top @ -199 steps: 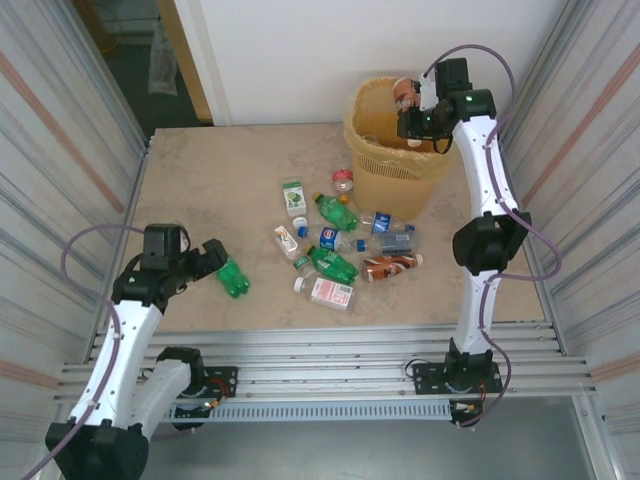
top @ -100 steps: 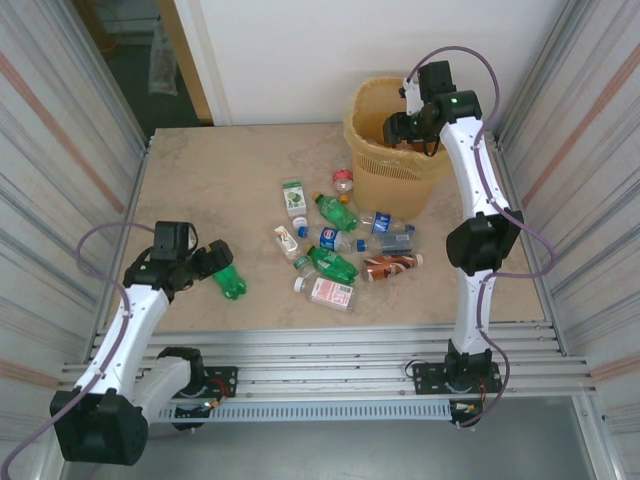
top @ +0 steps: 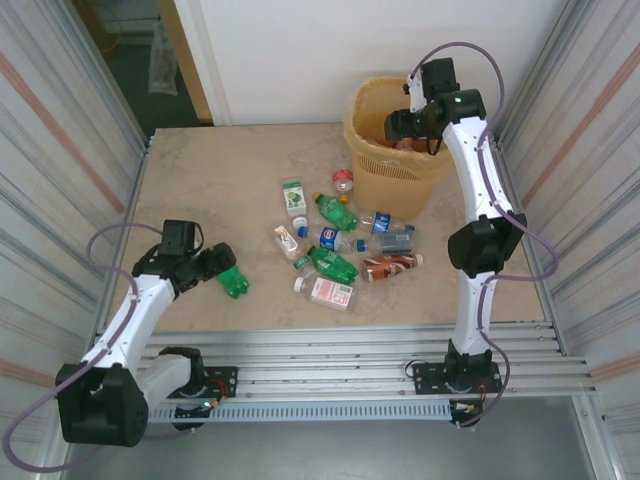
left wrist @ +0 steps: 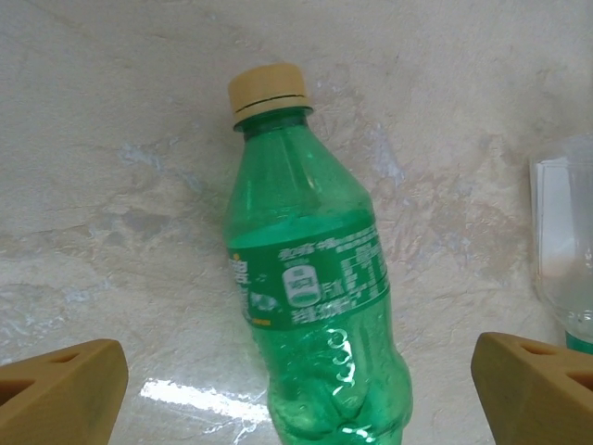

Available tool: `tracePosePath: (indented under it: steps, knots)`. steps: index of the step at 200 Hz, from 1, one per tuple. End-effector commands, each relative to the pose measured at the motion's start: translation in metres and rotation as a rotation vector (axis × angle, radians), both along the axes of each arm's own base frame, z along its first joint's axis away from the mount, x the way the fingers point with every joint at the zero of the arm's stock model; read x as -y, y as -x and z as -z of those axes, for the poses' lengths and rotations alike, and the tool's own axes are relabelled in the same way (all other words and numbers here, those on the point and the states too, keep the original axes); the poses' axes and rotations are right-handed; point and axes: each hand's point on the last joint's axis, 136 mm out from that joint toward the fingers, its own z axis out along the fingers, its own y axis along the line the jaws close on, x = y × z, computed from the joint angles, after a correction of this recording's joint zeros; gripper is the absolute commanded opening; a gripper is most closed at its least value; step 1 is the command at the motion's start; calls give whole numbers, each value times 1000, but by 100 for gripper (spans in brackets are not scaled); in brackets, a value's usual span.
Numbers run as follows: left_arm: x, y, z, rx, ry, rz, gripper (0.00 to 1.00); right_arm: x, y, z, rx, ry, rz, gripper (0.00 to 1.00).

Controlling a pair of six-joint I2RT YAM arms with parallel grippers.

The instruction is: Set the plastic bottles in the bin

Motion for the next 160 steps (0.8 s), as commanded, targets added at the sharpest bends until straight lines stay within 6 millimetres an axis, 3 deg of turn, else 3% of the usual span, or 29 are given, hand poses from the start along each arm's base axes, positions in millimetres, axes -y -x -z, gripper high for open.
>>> tracePosePath:
  steps: [1, 69, 160]
  knots:
    - [3, -8, 4, 7, 34, -12, 96, 9, 15, -57, 135, 7, 29, 77]
    - [10, -17, 35, -77, 66, 2, 94, 26, 41, -100, 247, 14, 101, 86]
    - [10, -20, 72, -180, 62, -17, 90, 35, 98, -152, 397, -40, 108, 93]
